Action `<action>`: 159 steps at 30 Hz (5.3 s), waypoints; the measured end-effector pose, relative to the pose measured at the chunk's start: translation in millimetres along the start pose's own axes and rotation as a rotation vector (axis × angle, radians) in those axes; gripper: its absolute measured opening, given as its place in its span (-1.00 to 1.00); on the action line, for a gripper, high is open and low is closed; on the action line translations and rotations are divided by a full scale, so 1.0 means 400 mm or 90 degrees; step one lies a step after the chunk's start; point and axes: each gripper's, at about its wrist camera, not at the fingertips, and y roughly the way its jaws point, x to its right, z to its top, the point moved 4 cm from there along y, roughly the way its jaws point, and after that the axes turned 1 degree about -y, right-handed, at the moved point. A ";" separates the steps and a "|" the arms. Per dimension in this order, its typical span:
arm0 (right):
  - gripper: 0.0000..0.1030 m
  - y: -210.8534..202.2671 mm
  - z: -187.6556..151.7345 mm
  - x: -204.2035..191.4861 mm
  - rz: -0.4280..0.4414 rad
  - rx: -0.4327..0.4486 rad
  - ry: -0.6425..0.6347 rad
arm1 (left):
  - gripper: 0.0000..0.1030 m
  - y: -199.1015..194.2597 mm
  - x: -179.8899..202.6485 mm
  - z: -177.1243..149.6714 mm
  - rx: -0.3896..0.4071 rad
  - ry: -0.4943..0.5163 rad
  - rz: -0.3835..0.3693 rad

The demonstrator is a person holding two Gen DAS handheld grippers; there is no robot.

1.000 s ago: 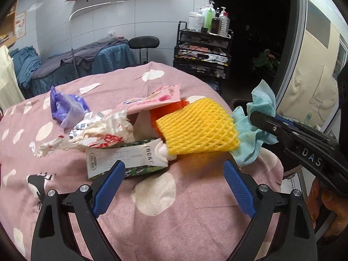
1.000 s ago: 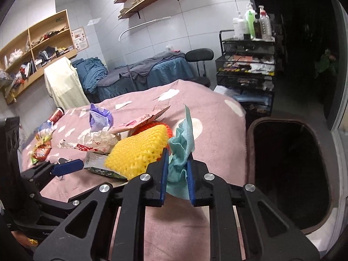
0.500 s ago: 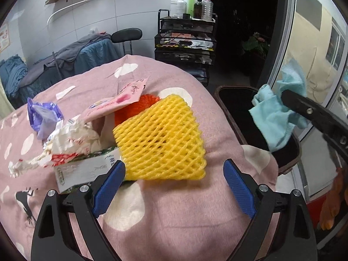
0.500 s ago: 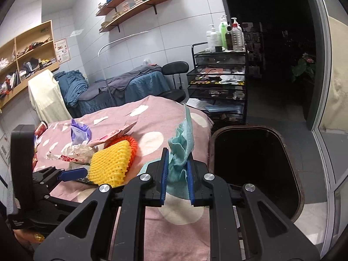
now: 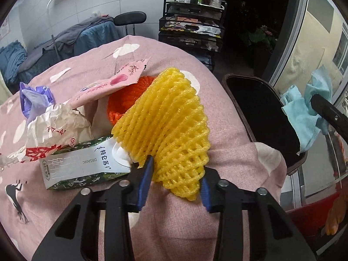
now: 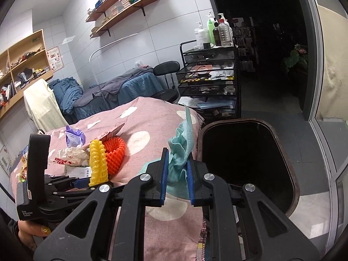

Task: Collect trash
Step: 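Drop the teal cloth into the bin with the right tool while the left tool grasps the yellow foam net, then lower the yellow foam net into the bin and open the left tool, then grasp the crumpled white plastic bag with the left tool and lift it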

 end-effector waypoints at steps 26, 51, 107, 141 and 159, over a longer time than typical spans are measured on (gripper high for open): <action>-0.68 -0.012 -0.002 0.093 -0.063 0.019 0.040 | -0.65 -0.162 0.200 0.048 0.130 0.085 -0.071; -0.68 0.185 -0.121 0.294 -0.183 -0.114 0.099 | -0.65 -0.036 0.322 0.069 0.062 0.150 -0.106; 0.73 0.010 -0.083 0.500 -0.397 0.049 0.252 | 0.45 0.230 0.510 0.114 -0.078 0.180 -0.144; 0.81 0.058 -0.056 0.149 -0.089 -0.006 0.091 | 0.71 -0.112 0.125 0.072 0.147 0.098 0.037; 0.81 0.110 -0.059 -0.123 0.061 -0.057 -0.018 | 0.71 -0.122 -0.198 0.062 0.122 0.006 0.162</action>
